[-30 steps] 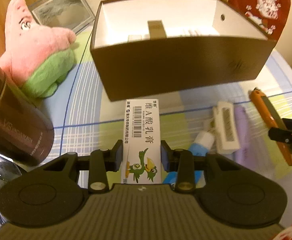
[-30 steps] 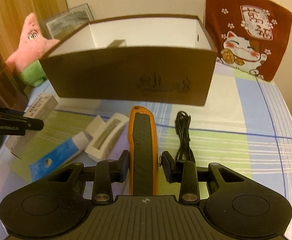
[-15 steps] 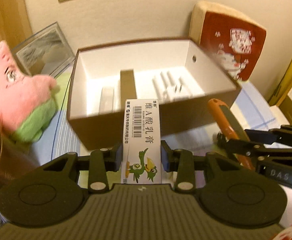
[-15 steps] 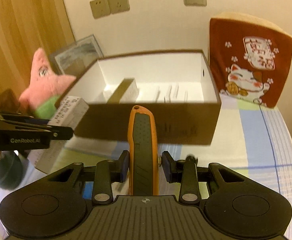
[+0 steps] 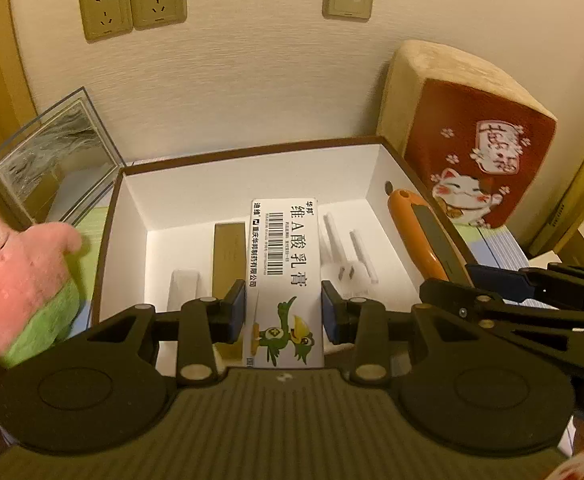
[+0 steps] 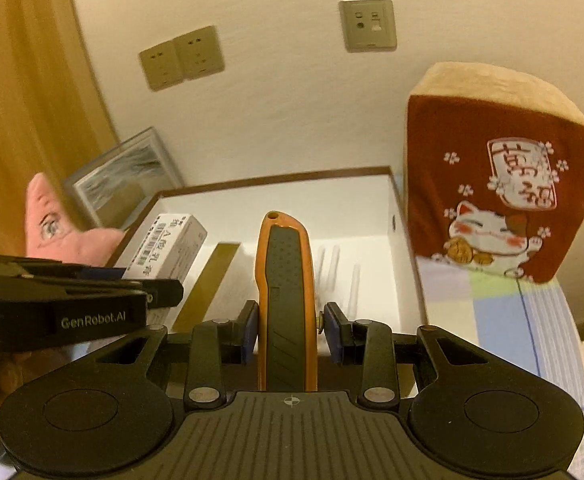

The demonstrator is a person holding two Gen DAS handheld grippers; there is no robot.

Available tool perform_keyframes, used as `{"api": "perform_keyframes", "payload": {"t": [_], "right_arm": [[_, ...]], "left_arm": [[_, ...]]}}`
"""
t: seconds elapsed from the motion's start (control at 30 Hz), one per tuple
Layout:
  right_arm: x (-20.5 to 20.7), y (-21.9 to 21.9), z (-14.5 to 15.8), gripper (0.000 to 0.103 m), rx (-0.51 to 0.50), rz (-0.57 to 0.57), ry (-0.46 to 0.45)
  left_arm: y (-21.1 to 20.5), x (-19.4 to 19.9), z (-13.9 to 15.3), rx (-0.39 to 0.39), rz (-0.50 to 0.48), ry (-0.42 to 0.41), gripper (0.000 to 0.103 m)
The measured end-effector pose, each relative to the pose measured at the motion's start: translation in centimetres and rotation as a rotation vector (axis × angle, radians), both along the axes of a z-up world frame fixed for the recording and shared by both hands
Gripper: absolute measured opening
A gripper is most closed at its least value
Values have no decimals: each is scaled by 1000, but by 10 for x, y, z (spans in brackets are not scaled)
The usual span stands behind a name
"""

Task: Organize rigid objects
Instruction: 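Lift the carton and knife and carry both over the brown box, then lower the carton and knife into the box and open both tools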

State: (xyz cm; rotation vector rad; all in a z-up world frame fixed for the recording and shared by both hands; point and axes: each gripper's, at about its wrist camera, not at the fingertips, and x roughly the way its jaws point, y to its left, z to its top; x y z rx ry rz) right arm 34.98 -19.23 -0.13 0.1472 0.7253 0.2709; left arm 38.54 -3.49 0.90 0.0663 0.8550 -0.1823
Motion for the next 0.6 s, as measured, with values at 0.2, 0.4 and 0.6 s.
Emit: {"api": "perform_keyframes", "payload": {"t": [0.2, 0.4, 0.6], "right_arm": [[37, 1, -9, 32, -44, -26, 14], [65, 4, -29, 32, -109, -49, 50], [80, 3, -49, 32, -175, -58, 89]], "left_arm": [[-11, 39, -9, 16, 17, 17, 33], [-17, 68, -28, 33, 30, 60, 33], [-21, 85, -54, 56, 30, 112, 33]]}}
